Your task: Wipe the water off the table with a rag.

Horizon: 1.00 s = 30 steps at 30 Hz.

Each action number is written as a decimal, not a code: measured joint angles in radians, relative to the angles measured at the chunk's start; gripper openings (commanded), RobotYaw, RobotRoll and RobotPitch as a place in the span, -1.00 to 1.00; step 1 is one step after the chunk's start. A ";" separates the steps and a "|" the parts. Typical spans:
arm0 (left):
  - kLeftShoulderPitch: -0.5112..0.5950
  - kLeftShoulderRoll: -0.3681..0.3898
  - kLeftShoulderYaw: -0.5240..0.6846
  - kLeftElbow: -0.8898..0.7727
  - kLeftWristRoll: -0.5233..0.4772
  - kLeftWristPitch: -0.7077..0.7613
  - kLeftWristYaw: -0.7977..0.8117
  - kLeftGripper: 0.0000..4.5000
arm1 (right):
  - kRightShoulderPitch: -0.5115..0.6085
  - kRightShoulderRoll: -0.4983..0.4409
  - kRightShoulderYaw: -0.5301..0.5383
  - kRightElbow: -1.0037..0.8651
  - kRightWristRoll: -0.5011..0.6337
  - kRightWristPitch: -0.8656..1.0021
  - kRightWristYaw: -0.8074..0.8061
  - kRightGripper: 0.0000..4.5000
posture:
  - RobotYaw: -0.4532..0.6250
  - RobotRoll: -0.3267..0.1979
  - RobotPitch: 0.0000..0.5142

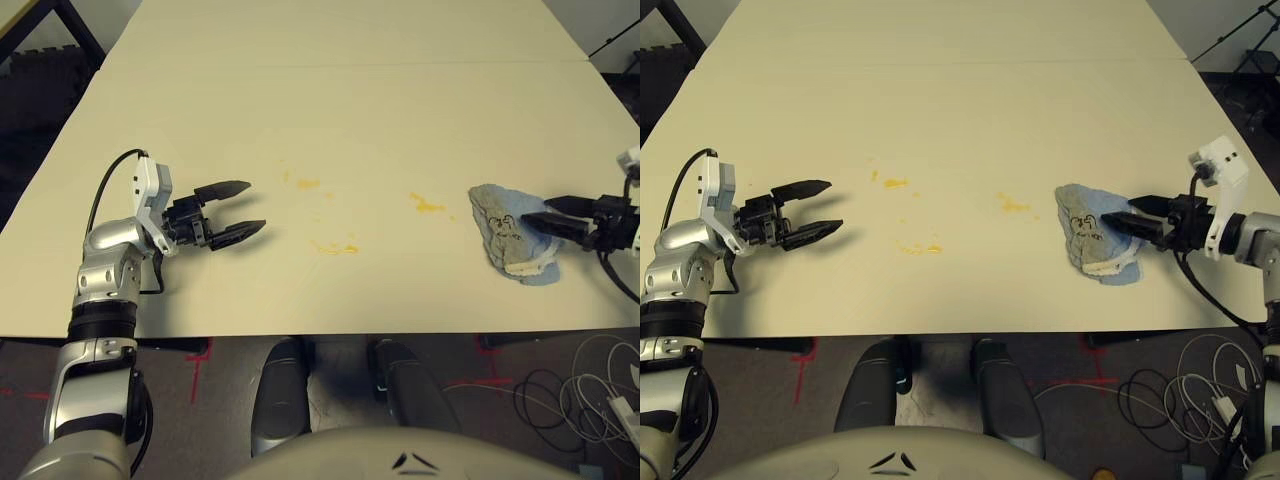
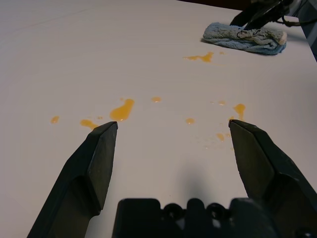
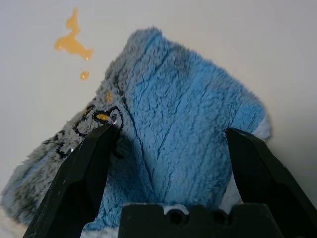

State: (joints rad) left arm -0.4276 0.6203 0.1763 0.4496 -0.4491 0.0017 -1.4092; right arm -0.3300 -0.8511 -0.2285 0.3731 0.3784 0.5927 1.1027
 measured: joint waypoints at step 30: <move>0.000 -0.007 0.001 0.041 0.001 -0.066 0.001 1.00 | -0.093 0.114 -0.034 0.019 0.072 0.004 -0.090 -0.95 | -0.01 0.25 -0.21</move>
State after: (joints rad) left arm -0.4271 0.6134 0.1772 0.4905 -0.4480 -0.0641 -1.4085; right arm -0.4226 -0.7372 -0.2629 0.3923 0.4506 0.5968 1.0128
